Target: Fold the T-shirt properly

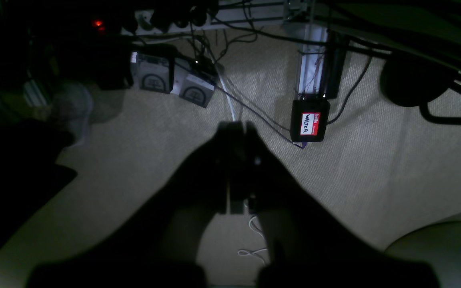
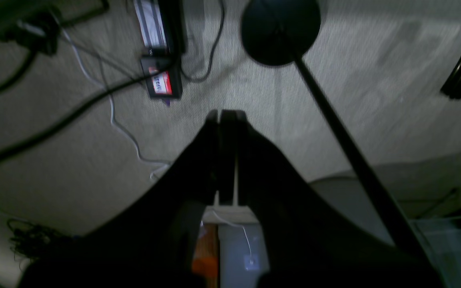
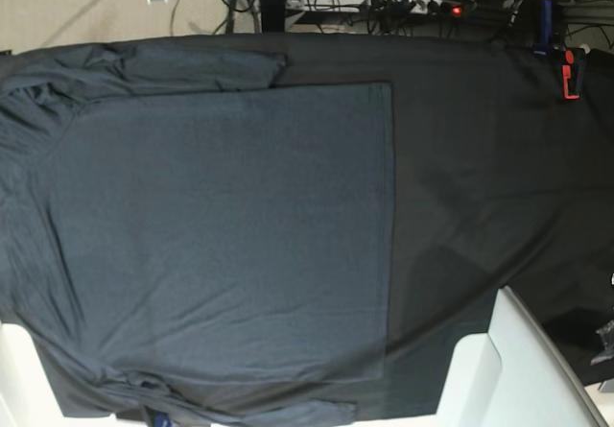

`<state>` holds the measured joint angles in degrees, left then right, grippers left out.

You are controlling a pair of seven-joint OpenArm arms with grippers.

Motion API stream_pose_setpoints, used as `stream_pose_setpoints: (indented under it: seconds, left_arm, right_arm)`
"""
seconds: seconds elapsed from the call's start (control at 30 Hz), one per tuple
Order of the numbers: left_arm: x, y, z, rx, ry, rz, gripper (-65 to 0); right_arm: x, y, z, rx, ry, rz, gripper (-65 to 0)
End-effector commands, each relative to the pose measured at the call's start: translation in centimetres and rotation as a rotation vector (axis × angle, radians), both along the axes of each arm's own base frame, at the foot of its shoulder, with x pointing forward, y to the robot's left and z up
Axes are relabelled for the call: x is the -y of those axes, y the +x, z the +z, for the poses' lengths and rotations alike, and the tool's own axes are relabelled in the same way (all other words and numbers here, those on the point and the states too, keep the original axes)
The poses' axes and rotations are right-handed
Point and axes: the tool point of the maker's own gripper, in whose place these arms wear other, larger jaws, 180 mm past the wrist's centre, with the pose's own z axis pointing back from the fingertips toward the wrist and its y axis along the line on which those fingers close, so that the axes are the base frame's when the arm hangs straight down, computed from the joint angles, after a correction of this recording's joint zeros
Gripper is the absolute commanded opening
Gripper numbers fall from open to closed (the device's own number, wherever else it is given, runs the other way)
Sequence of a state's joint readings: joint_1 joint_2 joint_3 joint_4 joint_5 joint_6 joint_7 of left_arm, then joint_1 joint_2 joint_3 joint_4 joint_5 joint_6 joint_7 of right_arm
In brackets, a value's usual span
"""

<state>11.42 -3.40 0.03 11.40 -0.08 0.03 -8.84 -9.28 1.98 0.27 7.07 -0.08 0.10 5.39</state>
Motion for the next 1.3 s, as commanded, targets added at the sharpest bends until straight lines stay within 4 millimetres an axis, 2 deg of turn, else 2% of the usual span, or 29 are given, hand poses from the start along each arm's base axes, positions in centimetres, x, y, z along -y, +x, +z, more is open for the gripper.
stream_pose_setpoints:
  seconds: [0.0,0.2,0.73,0.9,0.93,1.1,1.2,1.27]
  left_arm:
    - [-0.9,-0.5,0.1,-0.004,0.017,-0.004,-65.0]
    - [-1.0,-1.1,0.2,-0.01,0.018,-0.005,-65.0]
    - [-1.1,-1.1,0.2,-0.007,0.019,-0.005,-65.0]
    - [-1.0,-0.9,0.7,0.061,0.016,-0.013,-65.0]
    - [-0.9,-1.6,1.0,0.078,0.014,-0.017,-65.0]
    - [-1.1,-1.5,4.1,0.255,0.006,-0.065,-65.0]
    - [-1.6,-1.4,6.2,0.317,0.005,-0.102,-65.0]
    - [-1.3,-0.9,7.6,0.364,0.001,-0.107,-65.0]
  right_arm:
    - [0.4,0.0,0.0,0.003,-0.004,0.005,-64.2]
    - [0.5,0.0,0.0,0.002,-0.005,0.005,-64.2]
    - [0.3,-0.8,0.1,-0.012,-0.002,0.004,-64.2]
    - [0.3,-1.3,0.2,-0.016,-0.002,-0.008,-64.2]
    - [0.3,-1.5,0.2,-0.01,-0.002,-0.007,-64.4]
    - [0.6,-2.4,1.7,0.054,-0.013,0.009,-64.4]
    - [1.0,-2.7,3.7,0.067,-0.024,0.013,-64.4]
    - [2.0,-1.4,5.5,0.125,-0.051,-0.016,-64.4]
